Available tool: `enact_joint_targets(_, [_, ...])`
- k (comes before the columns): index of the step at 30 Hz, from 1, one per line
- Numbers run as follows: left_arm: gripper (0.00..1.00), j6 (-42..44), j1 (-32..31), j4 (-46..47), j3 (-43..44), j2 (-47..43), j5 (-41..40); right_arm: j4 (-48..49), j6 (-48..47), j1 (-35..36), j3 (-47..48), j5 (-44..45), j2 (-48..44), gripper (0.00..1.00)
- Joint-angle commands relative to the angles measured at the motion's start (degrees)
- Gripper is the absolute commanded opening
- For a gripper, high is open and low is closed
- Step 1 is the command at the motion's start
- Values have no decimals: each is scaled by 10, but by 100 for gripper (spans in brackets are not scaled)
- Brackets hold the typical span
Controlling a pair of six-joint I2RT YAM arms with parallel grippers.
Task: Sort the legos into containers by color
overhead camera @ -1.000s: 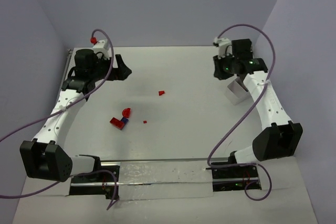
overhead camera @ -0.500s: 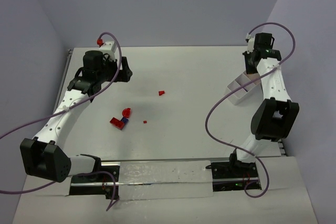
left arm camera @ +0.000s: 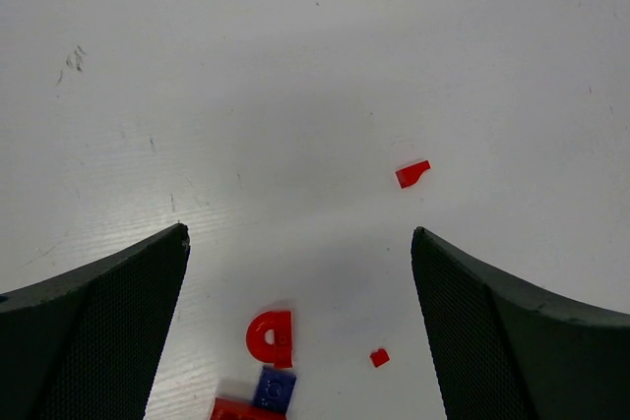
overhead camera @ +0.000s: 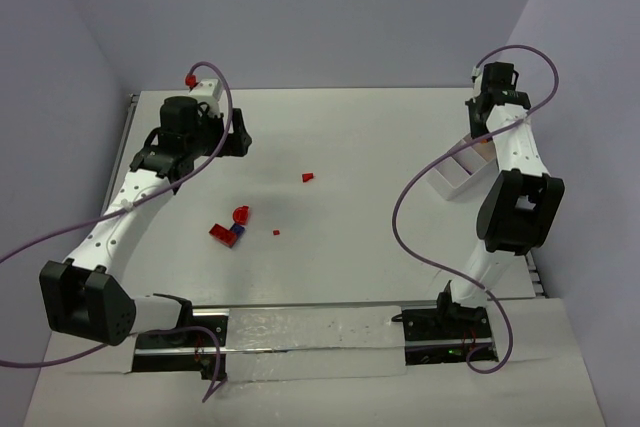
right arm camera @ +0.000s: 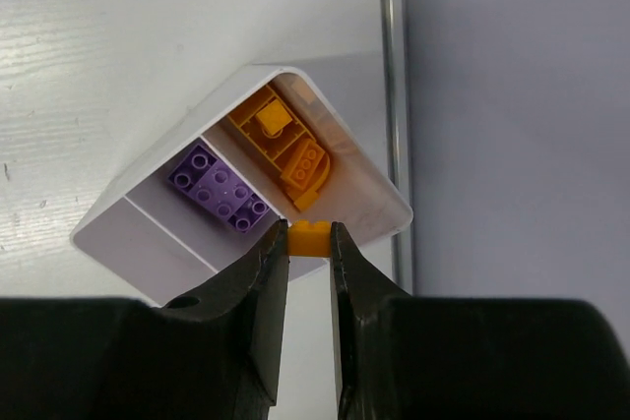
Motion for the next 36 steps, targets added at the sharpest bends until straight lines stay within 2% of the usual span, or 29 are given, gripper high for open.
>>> enact_joint_targets(1, [99, -3, -4, -5, 32, 3, -7, 27, 7, -5, 27, 21, 16, 17])
enact_joint_targets(6, [99, -1, -4, -7, 34, 4, -8, 28, 5, -6, 35, 24, 27, 30])
enact_joint_targets(10, [99, 19, -4, -20, 41, 3, -10, 23, 5, -5, 41, 24, 27, 46])
enact_joint_targets(13, [99, 36, -4, -31, 45, 5, -9, 20, 4, -6, 42, 23, 25, 53])
enact_joint_targets(16, [99, 60, -4, -42, 43, 3, 2, 20, 1, -6, 42, 25, 20, 55])
enact_joint_targets(20, [99, 139, 3, -80, 39, -12, 87, 0, 3, -5, 51, -5, 1, 56])
enact_joint_targets(22, [97, 222, 16, -125, 39, -15, 171, -21, 3, 2, 53, -43, -18, 64])
enact_joint_targets(23, [94, 272, 23, -158, 38, -17, 203, -28, 3, 7, 53, -63, -29, 73])
enact_joint_targets(24, [91, 336, 32, -201, 37, -19, 243, -33, 3, 15, 51, -87, -42, 83])
enact_joint_targets(25, [89, 433, 37, -280, 36, -20, 261, -41, 2, 28, 50, -98, -60, 87])
enact_joint_targets(26, [87, 439, 44, -284, 36, -22, 274, -42, 3, 29, 49, -99, -61, 91])
enact_joint_targets(27, [86, 537, 64, -355, 27, -24, 302, -47, 5, 44, 49, -110, -74, 98])
enact_joint_targets(28, [85, 587, 66, -386, 19, -27, 304, -52, 7, 52, 49, -125, -80, 99])
enact_joint_targets(30, [85, 756, 110, -438, -24, -50, 335, -62, 14, 76, 45, -170, -92, 100])
enact_joint_targets(31, [85, 810, 125, -459, -38, -59, 340, -64, 18, 89, 42, -181, -96, 100])
enact_joint_targets(33, [85, 935, 134, -497, -71, -65, 325, -69, 24, 116, 36, -195, -97, 100])
enact_joint_targets(34, [85, 992, 135, -501, -87, -64, 319, -73, 25, 118, 33, -199, -96, 100])
enact_joint_targets(36, [84, 1048, 135, -508, -98, -55, 307, -80, 26, 142, 31, -201, -91, 100])
